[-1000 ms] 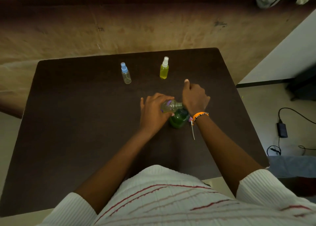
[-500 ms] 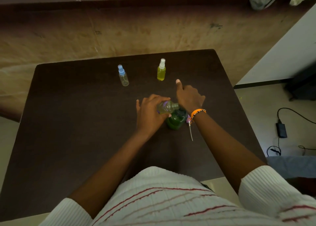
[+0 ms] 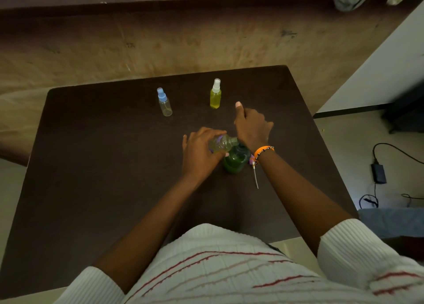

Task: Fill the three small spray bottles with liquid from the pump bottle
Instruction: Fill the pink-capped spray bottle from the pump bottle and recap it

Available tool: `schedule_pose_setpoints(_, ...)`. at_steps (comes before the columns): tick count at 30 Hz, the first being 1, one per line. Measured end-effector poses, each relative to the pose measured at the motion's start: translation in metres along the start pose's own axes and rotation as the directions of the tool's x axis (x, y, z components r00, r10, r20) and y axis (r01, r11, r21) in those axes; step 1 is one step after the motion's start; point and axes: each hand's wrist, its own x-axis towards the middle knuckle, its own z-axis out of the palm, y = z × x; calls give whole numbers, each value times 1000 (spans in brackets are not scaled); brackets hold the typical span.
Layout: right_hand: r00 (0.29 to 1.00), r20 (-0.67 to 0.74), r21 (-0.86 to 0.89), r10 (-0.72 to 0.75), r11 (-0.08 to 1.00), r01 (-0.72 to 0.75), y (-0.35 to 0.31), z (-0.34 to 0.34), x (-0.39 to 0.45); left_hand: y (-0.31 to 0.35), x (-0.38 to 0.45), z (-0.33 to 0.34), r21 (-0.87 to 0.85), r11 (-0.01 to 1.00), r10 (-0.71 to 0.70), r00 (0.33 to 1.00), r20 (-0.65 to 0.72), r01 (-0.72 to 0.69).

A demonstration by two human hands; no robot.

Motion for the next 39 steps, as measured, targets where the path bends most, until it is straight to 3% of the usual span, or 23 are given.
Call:
schedule_pose_setpoints(5,998,61,4,-18,1000,18,0,1,0,-4,1,2,-21,1000,9,1000,0,-9)
schedule_pose_setpoints(10,999,-36,-73,-11,997,8,7,3,-3,-4,2,5,-29,1000,12,1000,20,-11)
schedule_pose_setpoints(15,998,-25,-87,-51,995,48,6,3,-6,-6,-1,7,-36,999,-15,1000,24,16)
schedule_pose_setpoints(24,994,108,-119,4,993,9,3,-1,1,1,-3,2,-70,997,-30,999,31,32)
schedule_pose_setpoints(30,998,-55,-41,4,999,-6,9,4,-8,-4,-4,6,-100,995,-14,999,32,17)
schedule_pose_setpoints(35,1000,8,-37,-3,999,3,8,3,-6,-4,-4,6,-107,994,-1,999,37,5)
schedule_pose_setpoints(39,989,139,-60,52,997,-44,5,-1,-1,-1,-3,5,-121,992,25,1000,8,-24)
